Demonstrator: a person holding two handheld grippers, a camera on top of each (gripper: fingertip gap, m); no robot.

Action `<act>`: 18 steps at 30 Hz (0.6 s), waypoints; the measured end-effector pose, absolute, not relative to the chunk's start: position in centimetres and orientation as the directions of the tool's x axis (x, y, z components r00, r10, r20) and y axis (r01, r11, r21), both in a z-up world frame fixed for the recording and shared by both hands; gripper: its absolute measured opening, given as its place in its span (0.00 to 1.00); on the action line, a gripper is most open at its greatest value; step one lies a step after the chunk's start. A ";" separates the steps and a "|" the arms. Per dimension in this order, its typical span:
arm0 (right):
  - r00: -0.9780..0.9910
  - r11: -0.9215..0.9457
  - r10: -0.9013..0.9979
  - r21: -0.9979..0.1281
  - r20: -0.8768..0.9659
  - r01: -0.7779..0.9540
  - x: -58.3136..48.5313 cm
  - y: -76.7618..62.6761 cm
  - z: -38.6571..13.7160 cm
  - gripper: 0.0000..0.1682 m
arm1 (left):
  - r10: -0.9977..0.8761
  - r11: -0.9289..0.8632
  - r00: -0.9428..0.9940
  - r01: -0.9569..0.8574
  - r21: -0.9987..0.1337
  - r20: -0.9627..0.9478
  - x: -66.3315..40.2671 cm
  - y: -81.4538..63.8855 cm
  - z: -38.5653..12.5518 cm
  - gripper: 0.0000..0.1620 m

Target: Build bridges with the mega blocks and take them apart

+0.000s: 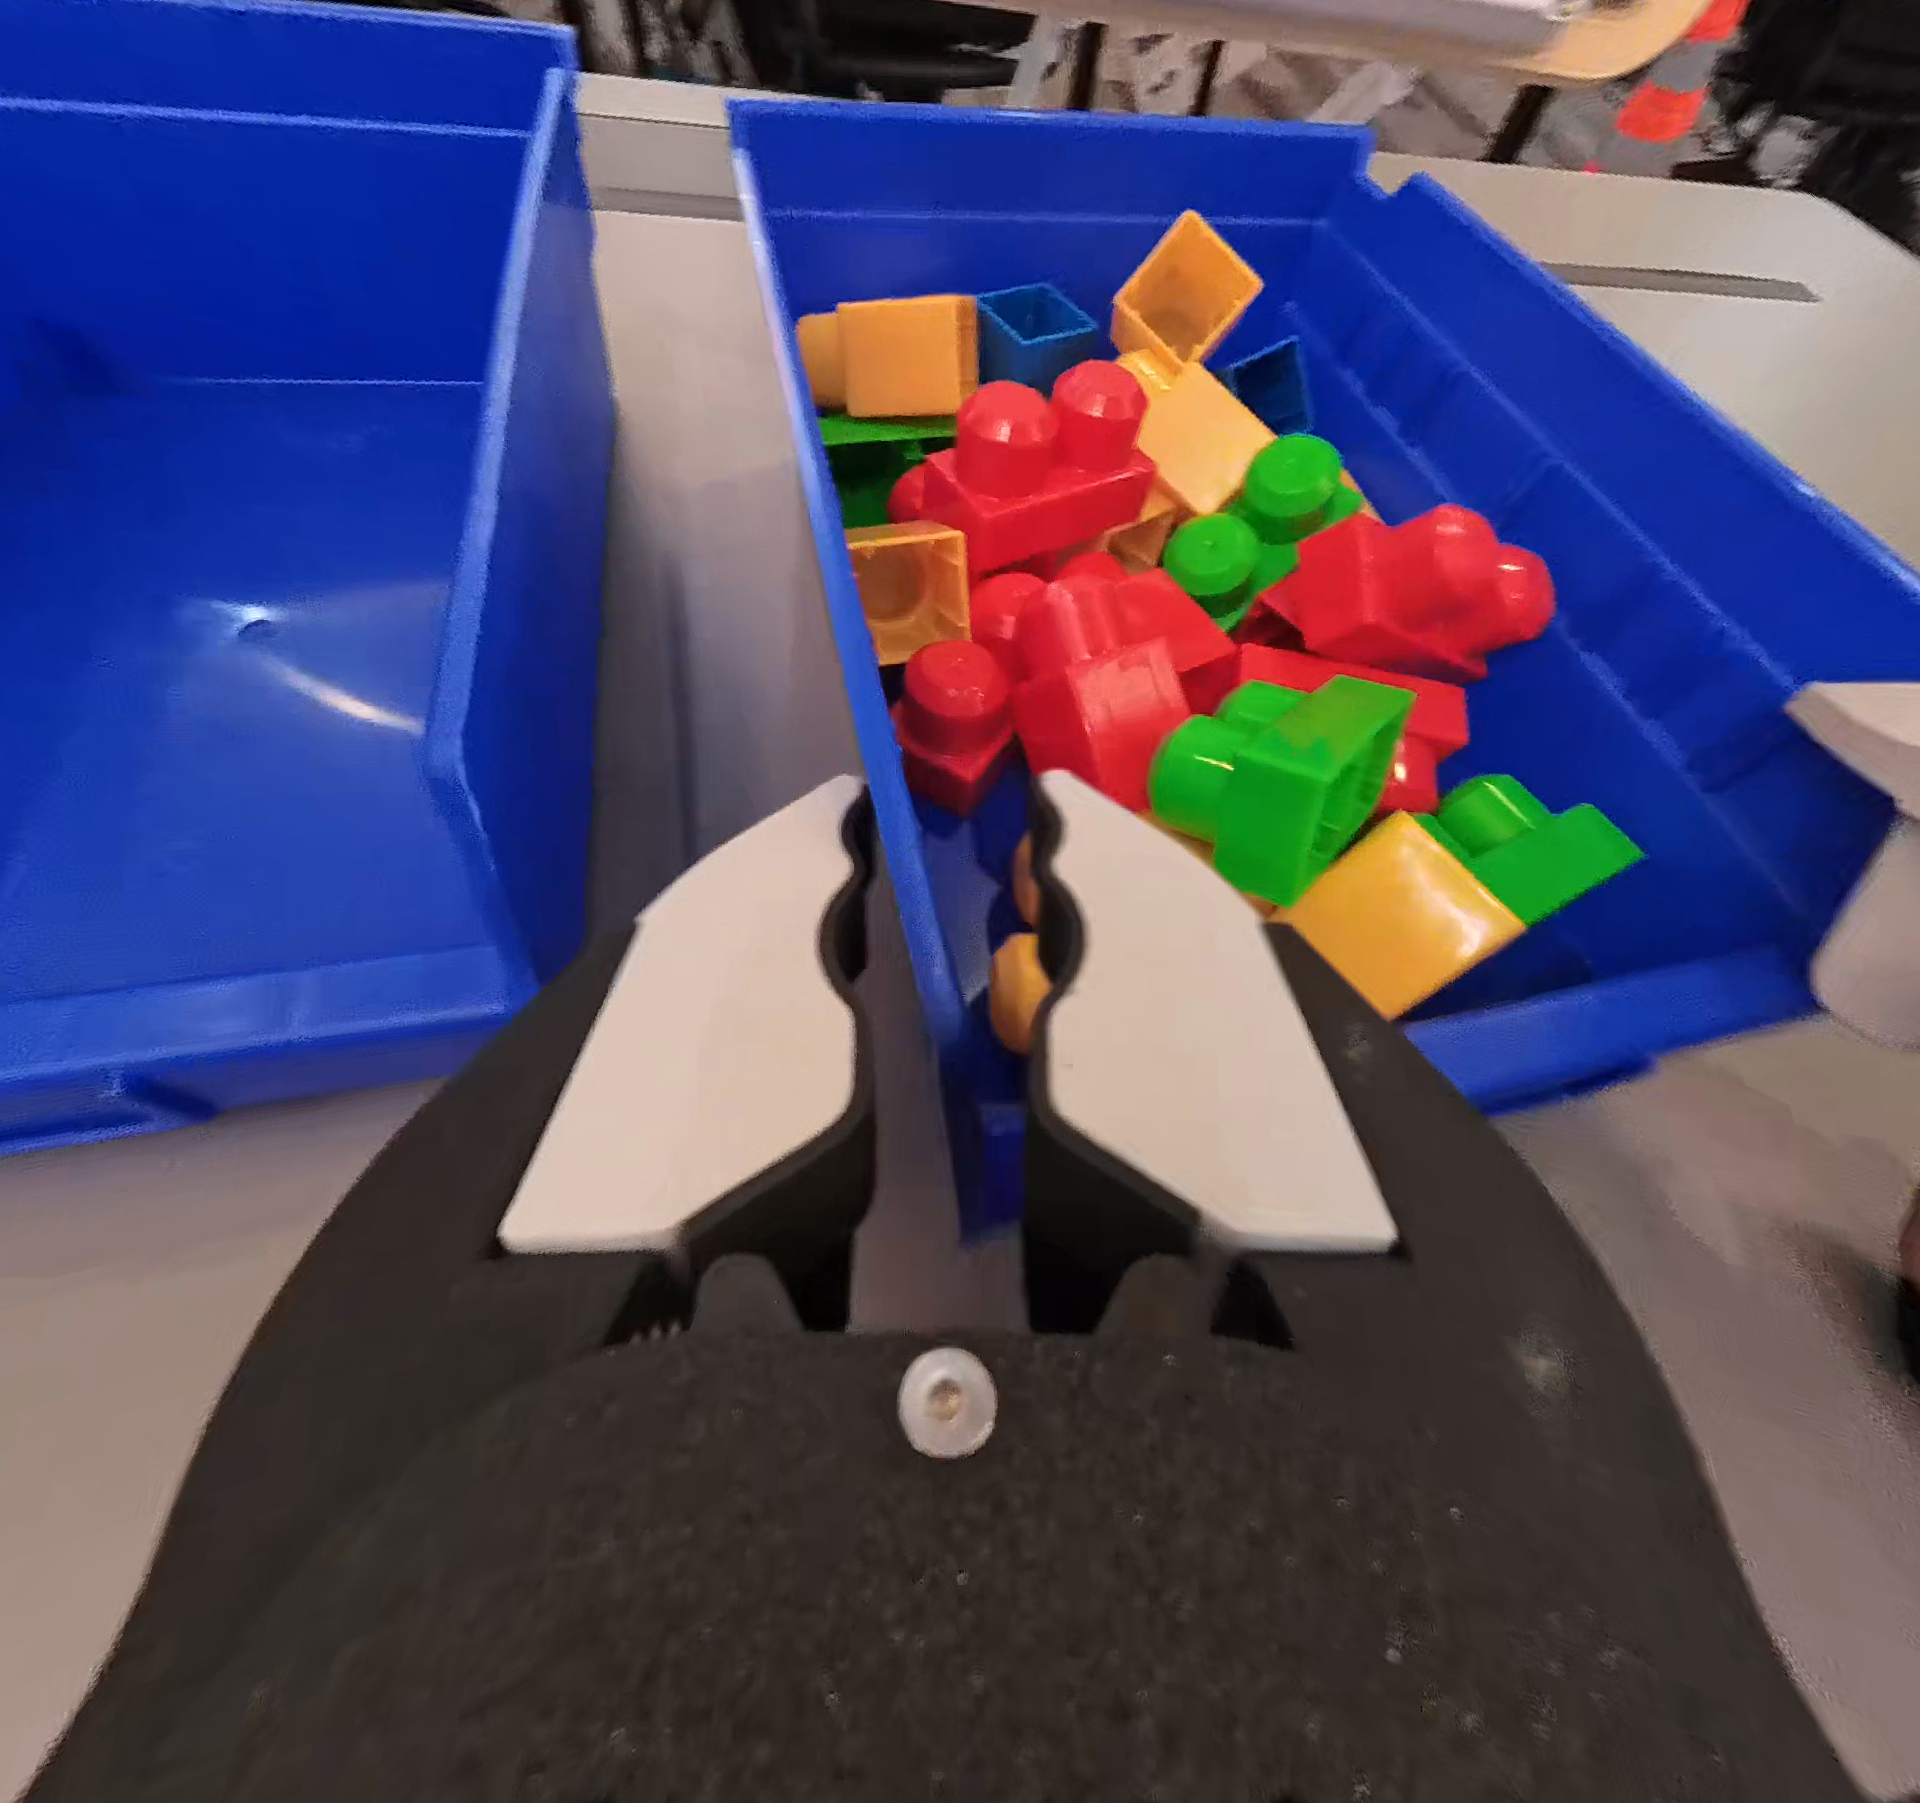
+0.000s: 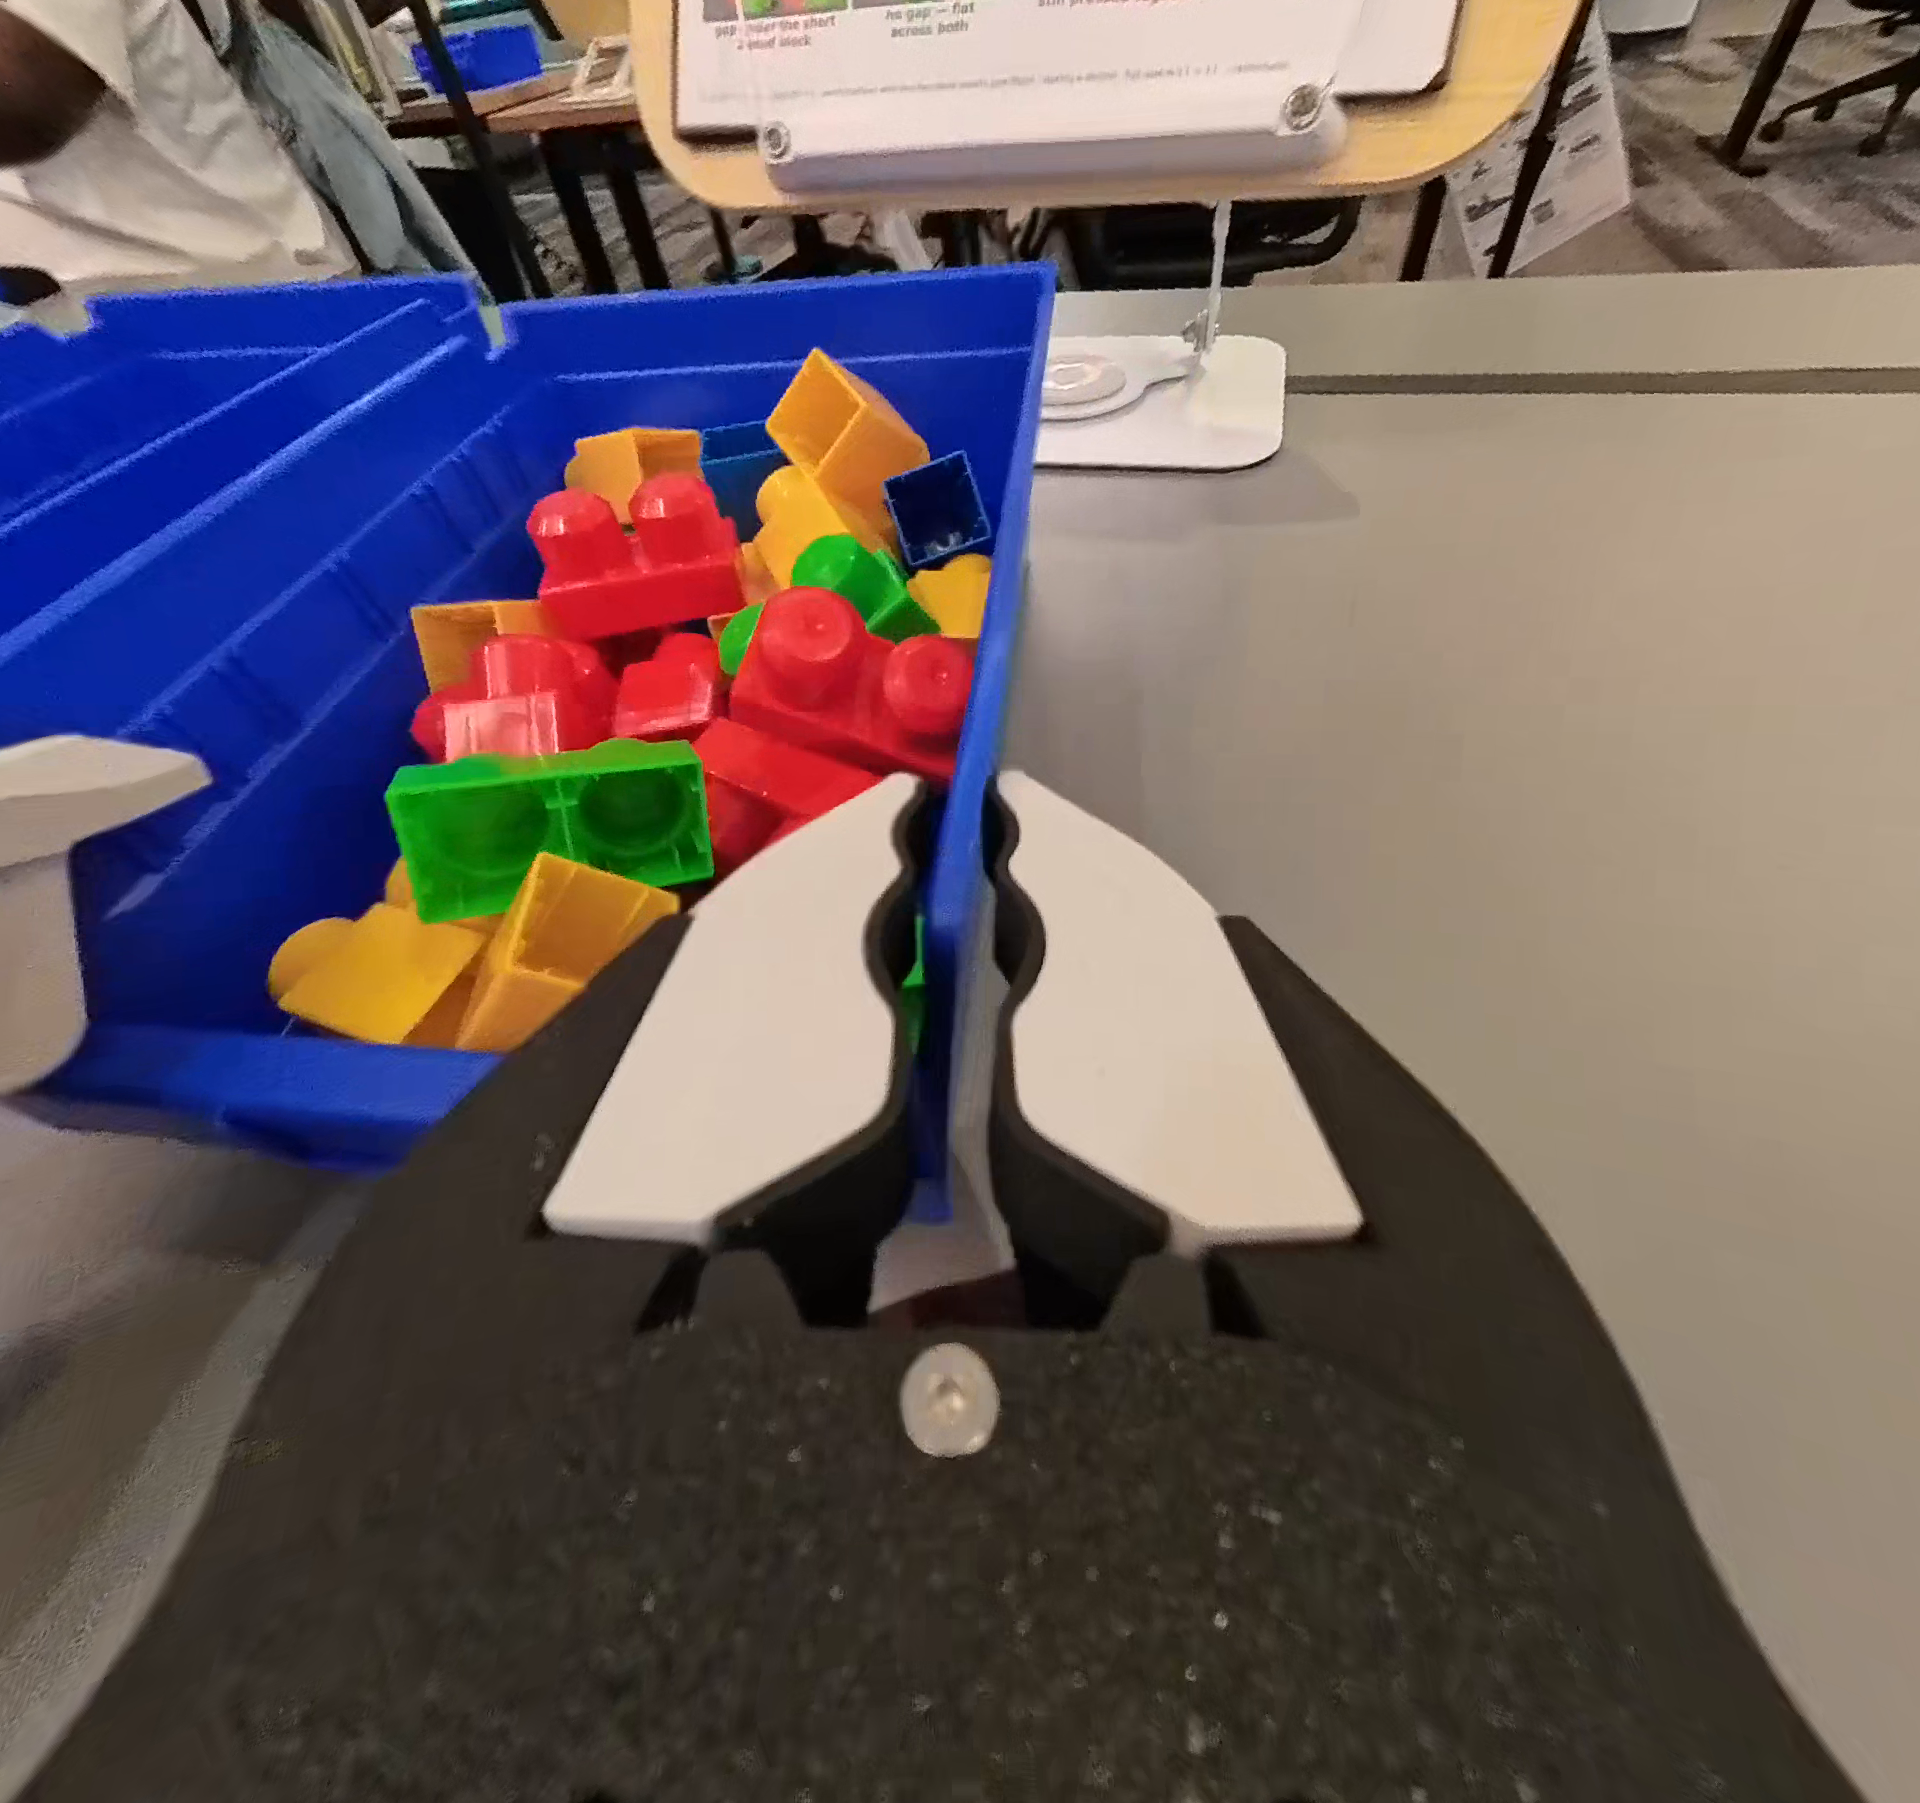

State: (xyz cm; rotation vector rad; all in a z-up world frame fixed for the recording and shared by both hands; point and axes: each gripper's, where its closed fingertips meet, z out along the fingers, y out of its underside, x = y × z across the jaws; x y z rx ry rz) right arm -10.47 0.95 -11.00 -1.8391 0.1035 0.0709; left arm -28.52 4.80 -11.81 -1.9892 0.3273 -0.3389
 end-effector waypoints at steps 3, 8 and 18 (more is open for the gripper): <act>0.993 -0.257 0.057 -0.962 -0.107 -0.089 -10.2 -1.1 -10.4 0.26 | -0.415 -0.368 0.902 -0.046 -0.929 0.120 -30.1 2.8 -10.4 0.38; 0.995 -0.043 0.102 -0.999 0.004 0.009 -9.2 -7.2 -7.8 0.19 | -0.222 -0.207 0.971 0.037 -0.978 0.084 -43.0 1.3 -4.9 0.28; 0.953 0.096 0.165 -0.966 0.255 0.242 -14.1 -9.1 -7.2 0.12 | -0.154 -0.558 0.976 0.044 -0.829 0.155 -54.9 13.3 -12.1 0.31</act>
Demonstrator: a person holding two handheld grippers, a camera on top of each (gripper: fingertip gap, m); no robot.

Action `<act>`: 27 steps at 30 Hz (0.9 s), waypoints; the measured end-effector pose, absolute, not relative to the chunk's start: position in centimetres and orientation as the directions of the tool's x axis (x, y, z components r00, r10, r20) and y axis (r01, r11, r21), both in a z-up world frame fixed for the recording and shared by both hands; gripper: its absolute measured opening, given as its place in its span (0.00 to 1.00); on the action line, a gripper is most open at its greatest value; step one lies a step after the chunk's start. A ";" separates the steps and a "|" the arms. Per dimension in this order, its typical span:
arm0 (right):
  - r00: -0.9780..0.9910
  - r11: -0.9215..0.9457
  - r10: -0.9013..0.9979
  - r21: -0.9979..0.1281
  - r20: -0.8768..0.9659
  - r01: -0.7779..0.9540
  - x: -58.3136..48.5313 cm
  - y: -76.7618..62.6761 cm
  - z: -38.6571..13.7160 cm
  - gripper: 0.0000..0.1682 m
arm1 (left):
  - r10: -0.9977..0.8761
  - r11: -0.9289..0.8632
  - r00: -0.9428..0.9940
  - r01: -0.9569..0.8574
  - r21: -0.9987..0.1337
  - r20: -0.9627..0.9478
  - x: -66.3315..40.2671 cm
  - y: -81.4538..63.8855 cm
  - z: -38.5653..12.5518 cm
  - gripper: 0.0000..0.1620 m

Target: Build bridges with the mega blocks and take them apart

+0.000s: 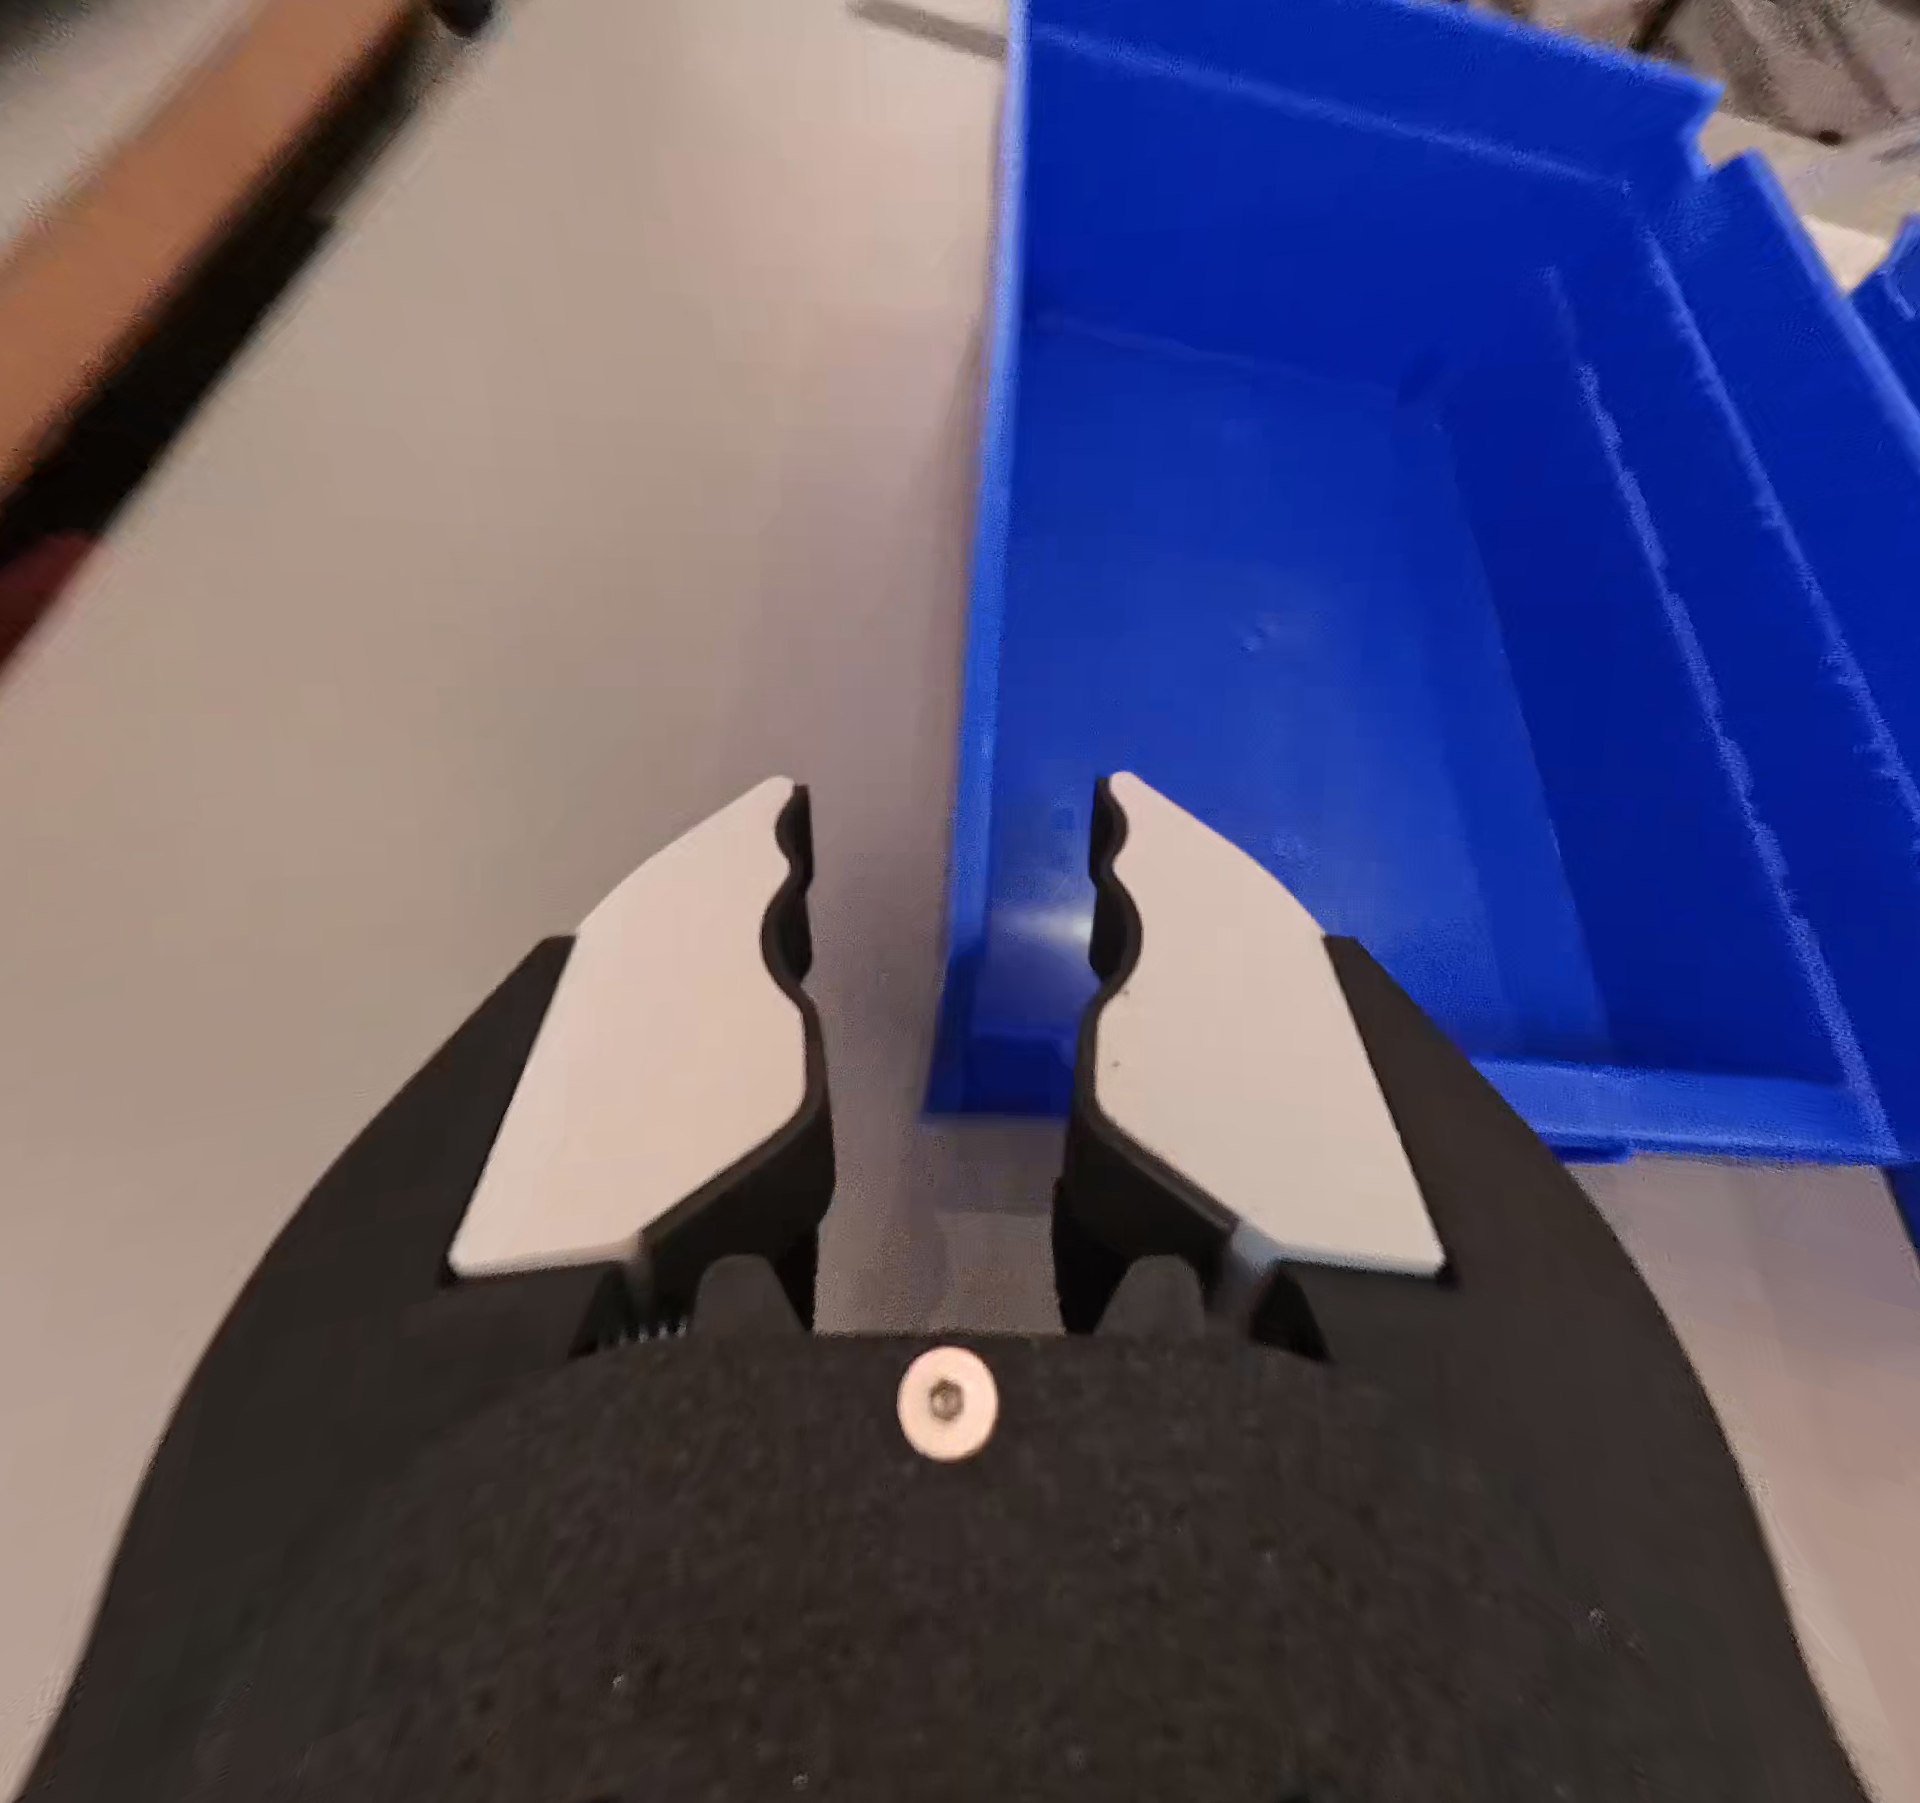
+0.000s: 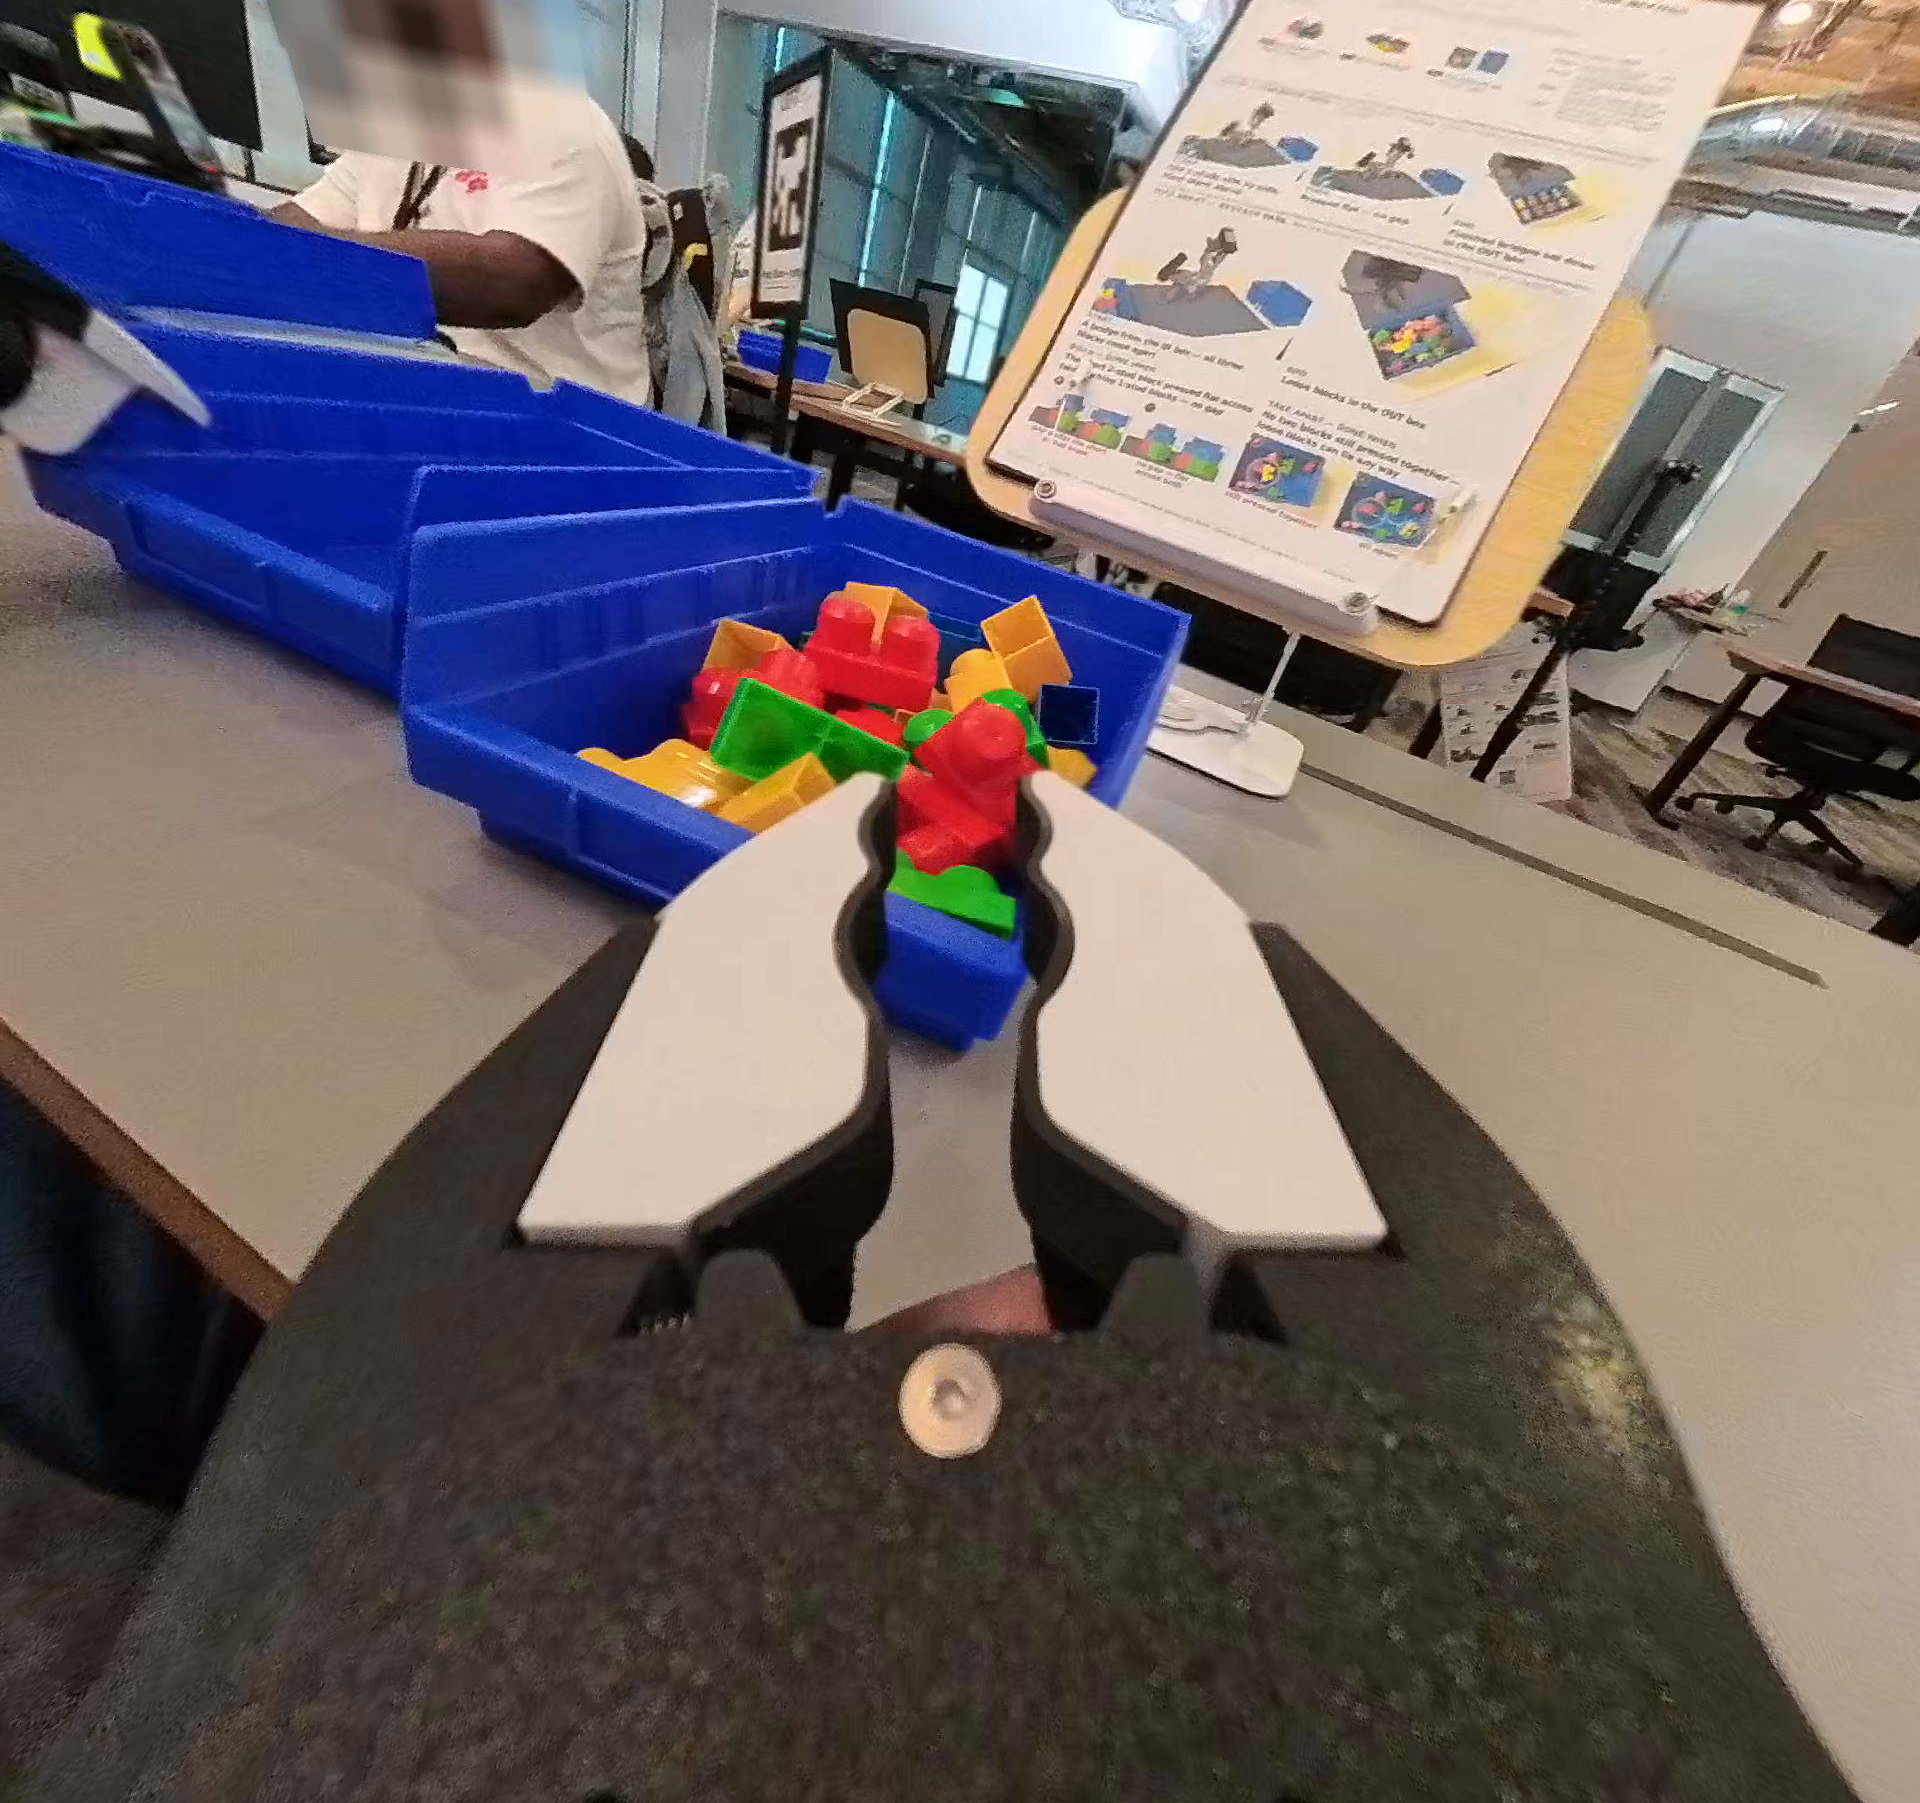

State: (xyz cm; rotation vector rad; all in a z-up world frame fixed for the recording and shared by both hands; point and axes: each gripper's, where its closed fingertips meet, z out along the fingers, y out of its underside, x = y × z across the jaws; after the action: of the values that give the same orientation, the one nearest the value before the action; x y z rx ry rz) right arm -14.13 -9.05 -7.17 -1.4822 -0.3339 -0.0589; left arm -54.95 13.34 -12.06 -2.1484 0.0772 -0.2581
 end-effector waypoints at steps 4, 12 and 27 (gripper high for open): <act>0.940 0.019 0.255 -0.973 0.228 0.231 -17.2 -8.9 -9.0 0.12 | -0.220 -0.595 0.937 0.093 -0.798 0.273 -53.2 13.8 -13.2 0.05; 0.857 -0.286 0.515 -0.947 -0.026 0.143 -29.8 -8.6 -12.5 0.26 | -0.099 -0.583 0.993 -0.008 -0.812 0.062 -54.6 5.1 -13.1 0.03; 0.938 -0.112 0.343 -0.994 -0.040 -0.001 -34.2 -6.0 -6.6 0.03 | -0.017 -0.299 0.994 -0.112 -0.948 -0.112 -52.7 -10.4 -8.3 0.03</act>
State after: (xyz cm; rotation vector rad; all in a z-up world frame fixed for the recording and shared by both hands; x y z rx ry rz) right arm -34.24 -5.95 -6.59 -1.6631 -0.2640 0.2977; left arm -52.65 -10.38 -8.30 -1.8729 0.0932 0.0928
